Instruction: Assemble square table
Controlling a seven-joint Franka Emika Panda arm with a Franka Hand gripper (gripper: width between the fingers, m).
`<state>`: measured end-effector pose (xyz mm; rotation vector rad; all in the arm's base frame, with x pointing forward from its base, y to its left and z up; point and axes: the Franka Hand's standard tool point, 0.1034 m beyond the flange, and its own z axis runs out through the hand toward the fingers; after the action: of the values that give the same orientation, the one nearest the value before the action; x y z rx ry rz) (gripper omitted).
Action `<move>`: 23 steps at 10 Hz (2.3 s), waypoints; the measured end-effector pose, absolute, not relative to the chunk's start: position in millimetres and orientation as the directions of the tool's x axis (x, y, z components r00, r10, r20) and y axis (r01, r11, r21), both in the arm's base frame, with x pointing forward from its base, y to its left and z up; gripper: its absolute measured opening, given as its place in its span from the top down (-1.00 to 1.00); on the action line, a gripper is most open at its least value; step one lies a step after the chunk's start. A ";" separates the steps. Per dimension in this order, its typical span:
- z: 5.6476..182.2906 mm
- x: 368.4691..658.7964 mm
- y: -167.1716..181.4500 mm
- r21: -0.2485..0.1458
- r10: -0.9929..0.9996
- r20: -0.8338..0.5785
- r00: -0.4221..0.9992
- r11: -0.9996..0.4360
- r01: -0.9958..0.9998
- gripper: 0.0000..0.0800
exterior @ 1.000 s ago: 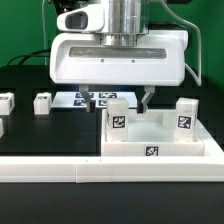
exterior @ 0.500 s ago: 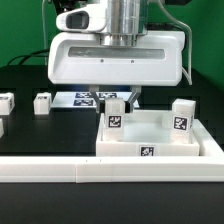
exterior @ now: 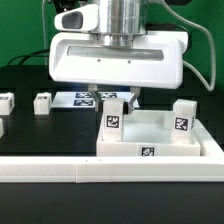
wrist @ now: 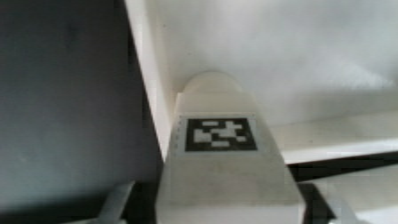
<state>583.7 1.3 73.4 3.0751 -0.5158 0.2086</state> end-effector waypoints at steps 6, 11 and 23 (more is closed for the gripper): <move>73.2 580.1 -20.2 -0.029 -0.653 0.136 0.745 -0.755 -0.656 0.25; 77.6 580.9 -13.9 -0.013 -0.550 0.144 0.822 -0.832 -0.555 -0.52; 85.6 563.0 -21.2 0.034 -0.160 0.130 0.979 -0.986 -0.165 -0.62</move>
Offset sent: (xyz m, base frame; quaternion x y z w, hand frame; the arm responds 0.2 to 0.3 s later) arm -0.0008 0.0010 -0.0012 0.0030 0.0106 0.2399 0.9707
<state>563.0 -21.2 85.6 3.0805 -0.2531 0.1968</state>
